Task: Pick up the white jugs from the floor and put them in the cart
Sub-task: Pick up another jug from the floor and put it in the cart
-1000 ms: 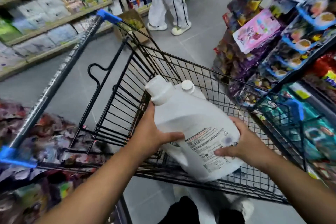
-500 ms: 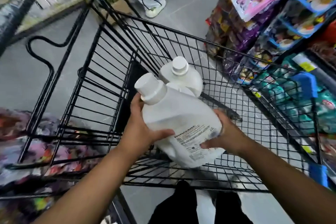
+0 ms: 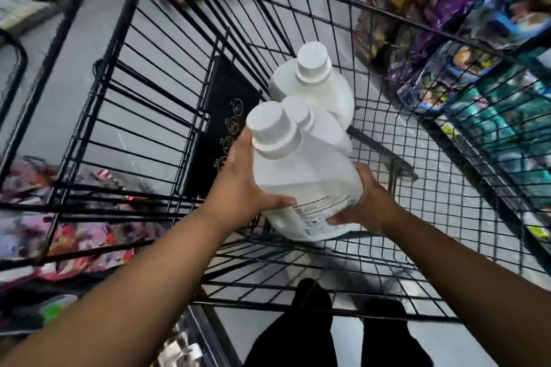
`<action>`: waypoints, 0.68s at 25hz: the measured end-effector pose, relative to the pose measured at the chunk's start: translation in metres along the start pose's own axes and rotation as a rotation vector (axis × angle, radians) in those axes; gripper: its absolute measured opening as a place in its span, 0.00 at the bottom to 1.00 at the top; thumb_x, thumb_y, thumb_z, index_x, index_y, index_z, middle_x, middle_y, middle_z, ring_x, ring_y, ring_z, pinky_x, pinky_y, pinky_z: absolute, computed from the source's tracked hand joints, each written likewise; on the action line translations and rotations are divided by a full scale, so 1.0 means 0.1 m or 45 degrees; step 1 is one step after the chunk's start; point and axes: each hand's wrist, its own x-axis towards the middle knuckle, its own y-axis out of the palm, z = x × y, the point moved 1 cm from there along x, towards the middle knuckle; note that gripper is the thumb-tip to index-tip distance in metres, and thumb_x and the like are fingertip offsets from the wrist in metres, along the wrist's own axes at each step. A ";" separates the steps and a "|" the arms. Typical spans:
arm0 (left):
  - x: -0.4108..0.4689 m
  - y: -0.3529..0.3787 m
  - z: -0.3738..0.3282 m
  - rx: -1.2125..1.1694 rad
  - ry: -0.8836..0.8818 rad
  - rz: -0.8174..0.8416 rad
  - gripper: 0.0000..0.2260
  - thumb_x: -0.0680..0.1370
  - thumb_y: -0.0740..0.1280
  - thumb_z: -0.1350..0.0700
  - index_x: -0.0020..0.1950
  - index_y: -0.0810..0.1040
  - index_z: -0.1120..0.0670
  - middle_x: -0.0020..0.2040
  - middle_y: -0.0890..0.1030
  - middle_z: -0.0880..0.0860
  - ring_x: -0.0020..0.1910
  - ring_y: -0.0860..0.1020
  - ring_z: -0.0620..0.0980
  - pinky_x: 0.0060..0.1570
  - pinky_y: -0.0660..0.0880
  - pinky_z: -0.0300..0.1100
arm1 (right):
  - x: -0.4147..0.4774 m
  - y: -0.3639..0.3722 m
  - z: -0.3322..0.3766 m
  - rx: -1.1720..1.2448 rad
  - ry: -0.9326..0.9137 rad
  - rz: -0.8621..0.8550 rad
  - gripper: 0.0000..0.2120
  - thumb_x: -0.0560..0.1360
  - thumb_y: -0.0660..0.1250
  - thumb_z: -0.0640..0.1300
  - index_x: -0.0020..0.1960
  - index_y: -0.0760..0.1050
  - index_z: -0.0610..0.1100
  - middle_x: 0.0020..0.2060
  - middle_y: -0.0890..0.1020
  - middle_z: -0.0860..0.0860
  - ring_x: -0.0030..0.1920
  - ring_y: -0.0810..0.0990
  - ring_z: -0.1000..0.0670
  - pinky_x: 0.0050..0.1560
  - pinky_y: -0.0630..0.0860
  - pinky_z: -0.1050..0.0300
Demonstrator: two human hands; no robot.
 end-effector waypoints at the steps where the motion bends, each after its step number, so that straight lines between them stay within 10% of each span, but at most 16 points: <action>1: 0.01 0.02 0.03 0.044 0.002 0.008 0.57 0.58 0.84 0.48 0.75 0.50 0.46 0.72 0.65 0.51 0.68 0.67 0.50 0.66 0.67 0.43 | 0.01 0.03 -0.01 -0.027 -0.007 -0.015 0.48 0.54 0.84 0.36 0.62 0.58 0.57 0.53 0.75 0.56 0.50 0.74 0.57 0.35 0.72 0.74; 8: 0.06 0.17 0.02 0.210 0.106 0.101 0.54 0.59 0.83 0.50 0.71 0.49 0.36 0.71 0.64 0.50 0.62 0.70 0.48 0.64 0.68 0.42 | 0.10 0.17 -0.07 0.005 -0.062 -0.080 0.46 0.57 0.82 0.34 0.66 0.61 0.51 0.57 0.74 0.53 0.54 0.74 0.52 0.36 0.71 0.74; 12: 0.10 0.19 0.15 0.345 0.069 0.216 0.52 0.60 0.83 0.49 0.74 0.52 0.37 0.70 0.65 0.48 0.63 0.74 0.54 0.64 0.72 0.48 | 0.16 0.32 0.00 -0.046 -0.087 -0.120 0.45 0.57 0.84 0.44 0.65 0.63 0.60 0.65 0.73 0.49 0.61 0.74 0.47 0.55 0.76 0.53; 17: 0.09 0.18 0.25 0.384 0.106 0.274 0.47 0.61 0.82 0.49 0.73 0.60 0.41 0.66 0.66 0.48 0.62 0.74 0.53 0.60 0.74 0.53 | 0.11 0.41 0.14 -0.180 -0.166 -0.133 0.47 0.58 0.83 0.43 0.72 0.65 0.50 0.66 0.70 0.48 0.62 0.67 0.53 0.58 0.62 0.62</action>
